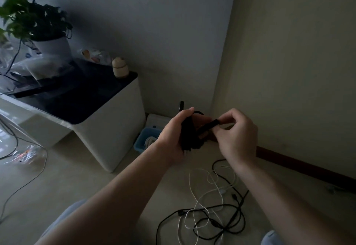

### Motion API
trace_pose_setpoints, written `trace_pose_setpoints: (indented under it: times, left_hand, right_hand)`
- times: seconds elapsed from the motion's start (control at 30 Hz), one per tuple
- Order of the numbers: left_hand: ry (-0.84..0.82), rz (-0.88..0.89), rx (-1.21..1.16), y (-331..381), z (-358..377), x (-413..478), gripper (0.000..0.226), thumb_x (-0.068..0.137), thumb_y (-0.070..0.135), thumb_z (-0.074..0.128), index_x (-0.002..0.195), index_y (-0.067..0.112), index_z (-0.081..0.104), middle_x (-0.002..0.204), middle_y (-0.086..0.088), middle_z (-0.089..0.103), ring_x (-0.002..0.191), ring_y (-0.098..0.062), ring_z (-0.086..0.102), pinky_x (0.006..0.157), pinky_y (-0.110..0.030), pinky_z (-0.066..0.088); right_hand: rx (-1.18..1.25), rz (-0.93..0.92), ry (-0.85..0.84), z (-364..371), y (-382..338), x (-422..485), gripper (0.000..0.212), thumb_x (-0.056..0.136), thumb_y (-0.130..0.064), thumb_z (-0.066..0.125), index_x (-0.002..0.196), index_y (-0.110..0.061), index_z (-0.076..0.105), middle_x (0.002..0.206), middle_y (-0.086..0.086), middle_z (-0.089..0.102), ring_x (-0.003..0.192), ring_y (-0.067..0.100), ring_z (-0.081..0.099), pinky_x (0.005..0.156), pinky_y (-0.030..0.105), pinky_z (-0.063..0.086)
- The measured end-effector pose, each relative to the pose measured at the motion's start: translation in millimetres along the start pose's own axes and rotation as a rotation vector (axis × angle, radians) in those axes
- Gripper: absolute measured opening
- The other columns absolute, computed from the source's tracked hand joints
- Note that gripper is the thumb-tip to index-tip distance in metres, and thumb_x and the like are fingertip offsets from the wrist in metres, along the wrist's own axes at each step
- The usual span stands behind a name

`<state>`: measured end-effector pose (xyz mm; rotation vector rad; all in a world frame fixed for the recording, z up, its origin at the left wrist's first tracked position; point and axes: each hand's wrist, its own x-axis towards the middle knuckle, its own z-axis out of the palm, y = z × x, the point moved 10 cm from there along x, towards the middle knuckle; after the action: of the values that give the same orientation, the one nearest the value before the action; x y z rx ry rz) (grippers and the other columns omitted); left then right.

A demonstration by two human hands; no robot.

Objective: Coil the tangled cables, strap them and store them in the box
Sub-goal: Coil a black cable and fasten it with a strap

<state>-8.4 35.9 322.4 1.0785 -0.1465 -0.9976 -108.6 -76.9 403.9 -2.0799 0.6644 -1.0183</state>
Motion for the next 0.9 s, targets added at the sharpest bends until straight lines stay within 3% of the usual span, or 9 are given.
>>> trace_pose_setpoints:
  times: [0.1,0.2,0.33,0.6,0.67,0.77,0.9]
  left_hand:
    - [0.006,0.0,-0.026,-2,6,-1,0.05,0.097,0.048,0.049,0.109,0.007,0.075,0.111,-0.012,0.074,0.084,-0.021,0.073,0.063,-0.026,0.054]
    - [0.004,0.013,-0.028,-4,14,-4,0.053,0.099,0.048,0.044,0.107,0.007,0.076,0.111,-0.013,0.07,0.082,-0.021,0.069,0.064,-0.027,0.051]
    - [0.035,0.025,-0.018,-7,18,-7,0.061,0.1,0.047,0.043,0.127,-0.005,0.062,0.118,-0.021,0.06,0.095,-0.03,0.06,0.071,-0.032,0.049]
    - [-0.016,-0.002,-0.053,-16,27,-10,0.042,0.098,0.047,0.053,0.105,0.009,0.068,0.105,-0.017,0.069,0.082,-0.025,0.068,0.071,-0.033,0.051]
    - [-0.036,-0.021,-0.056,-18,31,-10,0.041,0.096,0.05,0.055,0.098,0.012,0.07,0.098,-0.011,0.071,0.078,-0.021,0.068,0.07,-0.032,0.05]
    - [-0.07,-0.037,-0.074,-20,37,-11,0.042,0.088,0.055,0.06,0.094,0.015,0.07,0.093,-0.006,0.07,0.082,-0.02,0.066,0.077,-0.033,0.046]
    - [-0.078,-0.017,-0.079,-20,41,-12,0.05,0.088,0.056,0.056,0.104,0.011,0.071,0.104,-0.008,0.074,0.088,-0.021,0.071,0.084,-0.035,0.051]
  right_hand:
    - [0.053,-0.005,0.022,-4,-1,-1,0.024,0.076,-0.013,0.084,0.07,-0.019,0.061,0.067,-0.016,0.061,0.072,-0.007,0.058,0.056,0.007,0.038]
    - [0.107,0.056,-0.002,0,3,-6,0.025,0.076,-0.015,0.084,0.069,-0.022,0.062,0.066,-0.013,0.063,0.069,0.0,0.061,0.057,0.012,0.043]
    - [0.15,0.148,-0.082,11,12,-14,0.023,0.074,-0.007,0.079,0.07,-0.022,0.062,0.068,-0.008,0.068,0.066,0.005,0.065,0.055,0.019,0.048]
    - [0.405,0.318,-0.383,31,21,-18,0.02,0.076,0.0,0.082,0.077,-0.017,0.072,0.073,-0.014,0.075,0.065,-0.001,0.071,0.05,0.013,0.048]
    - [0.33,0.262,-0.346,25,21,-15,0.026,0.075,-0.002,0.083,0.075,-0.026,0.073,0.073,-0.017,0.075,0.068,0.0,0.071,0.055,0.014,0.051]
    - [0.208,0.19,-0.288,20,15,-15,0.035,0.076,0.0,0.079,0.07,-0.033,0.069,0.068,-0.025,0.07,0.061,-0.007,0.065,0.051,0.008,0.044]
    - [0.466,0.353,-0.413,35,23,-20,0.028,0.083,0.013,0.07,0.075,-0.015,0.069,0.058,-0.018,0.067,0.038,-0.003,0.051,0.041,0.01,0.036]
